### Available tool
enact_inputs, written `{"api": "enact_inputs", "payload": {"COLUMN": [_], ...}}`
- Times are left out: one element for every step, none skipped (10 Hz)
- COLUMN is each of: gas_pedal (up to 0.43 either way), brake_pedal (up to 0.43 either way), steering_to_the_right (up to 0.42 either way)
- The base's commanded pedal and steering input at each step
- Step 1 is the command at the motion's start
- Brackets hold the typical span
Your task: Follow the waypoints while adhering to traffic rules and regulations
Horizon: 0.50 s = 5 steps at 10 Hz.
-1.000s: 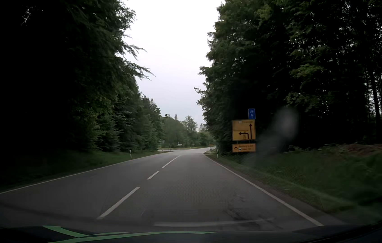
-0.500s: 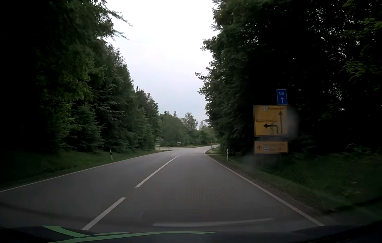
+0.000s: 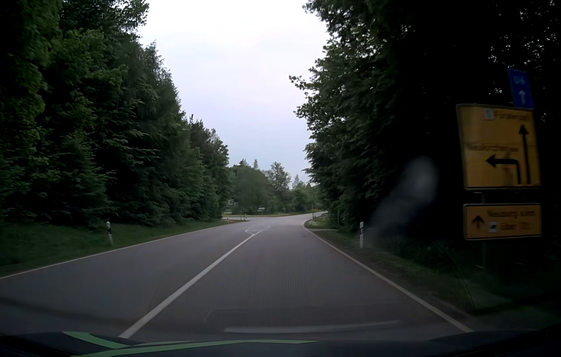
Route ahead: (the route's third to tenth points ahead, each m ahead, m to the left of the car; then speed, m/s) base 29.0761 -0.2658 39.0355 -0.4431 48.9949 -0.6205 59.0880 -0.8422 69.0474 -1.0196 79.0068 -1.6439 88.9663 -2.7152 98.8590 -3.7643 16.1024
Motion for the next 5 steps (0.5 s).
{"api": "enact_inputs", "payload": {"gas_pedal": [0.000, 0.000, 0.000, 0.000, 0.000], "brake_pedal": [0.067, 0.061, 0.067, 0.067, 0.067], "steering_to_the_right": [-0.001, -0.001, -0.001, -0.001, -0.001]}}
